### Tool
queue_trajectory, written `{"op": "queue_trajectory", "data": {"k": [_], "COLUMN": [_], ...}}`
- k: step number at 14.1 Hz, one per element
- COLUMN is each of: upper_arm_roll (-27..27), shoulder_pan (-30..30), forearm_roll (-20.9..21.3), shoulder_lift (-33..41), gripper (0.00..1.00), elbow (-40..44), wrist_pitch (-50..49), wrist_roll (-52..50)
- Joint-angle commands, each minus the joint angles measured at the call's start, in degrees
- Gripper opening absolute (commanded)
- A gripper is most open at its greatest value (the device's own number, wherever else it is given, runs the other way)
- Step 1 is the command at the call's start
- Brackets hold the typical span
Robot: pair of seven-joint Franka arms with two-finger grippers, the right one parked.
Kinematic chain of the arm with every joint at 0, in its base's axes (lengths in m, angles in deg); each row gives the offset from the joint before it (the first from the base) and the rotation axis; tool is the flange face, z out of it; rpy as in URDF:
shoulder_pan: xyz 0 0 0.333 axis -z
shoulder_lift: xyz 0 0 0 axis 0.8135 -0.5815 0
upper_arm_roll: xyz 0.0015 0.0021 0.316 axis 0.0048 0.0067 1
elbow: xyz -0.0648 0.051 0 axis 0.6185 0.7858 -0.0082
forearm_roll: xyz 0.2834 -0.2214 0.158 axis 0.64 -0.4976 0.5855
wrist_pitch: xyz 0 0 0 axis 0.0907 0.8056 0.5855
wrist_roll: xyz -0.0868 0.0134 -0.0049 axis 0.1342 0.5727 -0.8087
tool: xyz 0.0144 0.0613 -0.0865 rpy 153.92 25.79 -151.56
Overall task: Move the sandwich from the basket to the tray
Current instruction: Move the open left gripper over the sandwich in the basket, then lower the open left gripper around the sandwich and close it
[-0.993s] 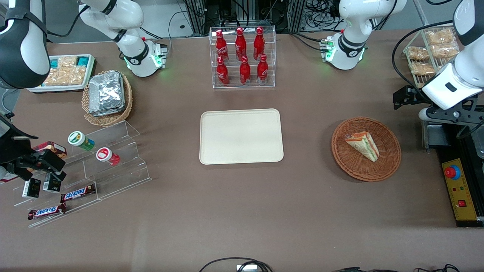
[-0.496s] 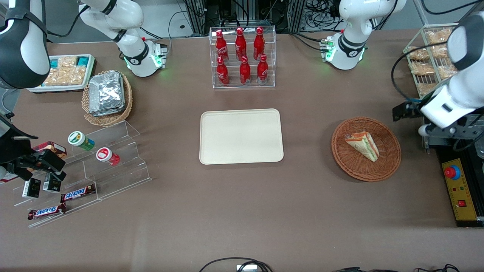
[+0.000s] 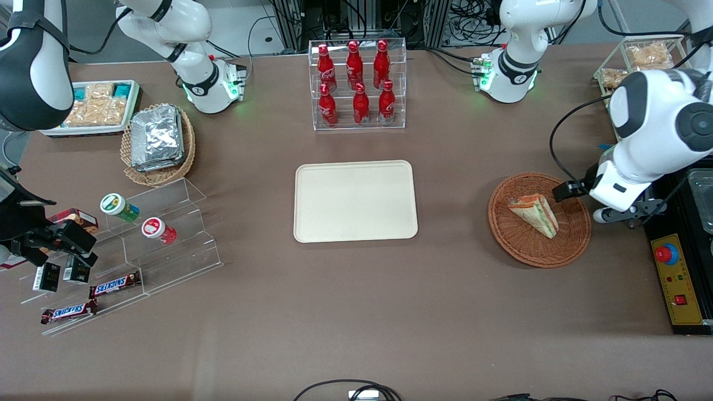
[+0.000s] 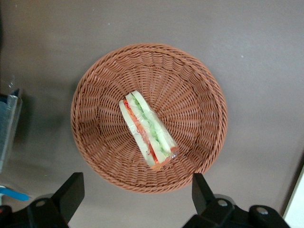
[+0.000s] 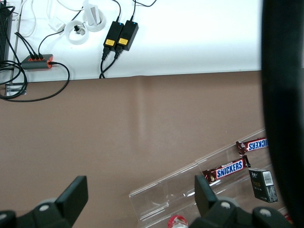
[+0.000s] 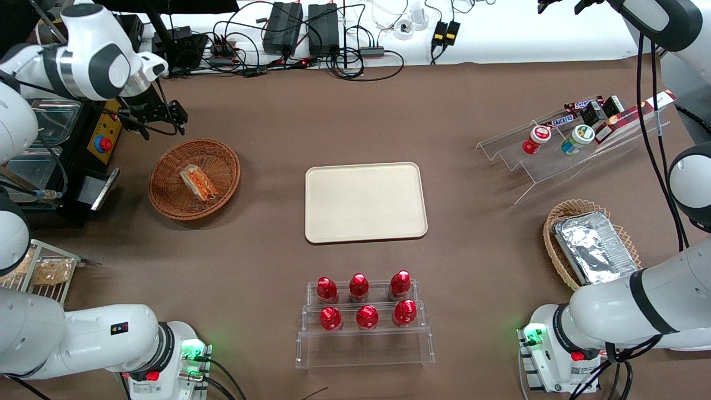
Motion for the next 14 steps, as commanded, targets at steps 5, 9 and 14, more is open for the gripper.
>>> {"op": "queue_trajectory", "data": {"k": [5,9,14], "upper_arm_roll": [-0.34,-0.34,-0.25], "shoulder_pan": [0.45,0.54,0.54], "forearm_roll": [0.18,0.18,0.18], "shoulder_lift": [0.13,-1.71,-5.4], "gripper": [1.0,1.0,1.0], "elbow": [-10.86,-16.22,-21.59], "wrist_pitch": [14.09,23.58,34.49], "wrist_roll": [-14.91,-20.19,-23.63]}}
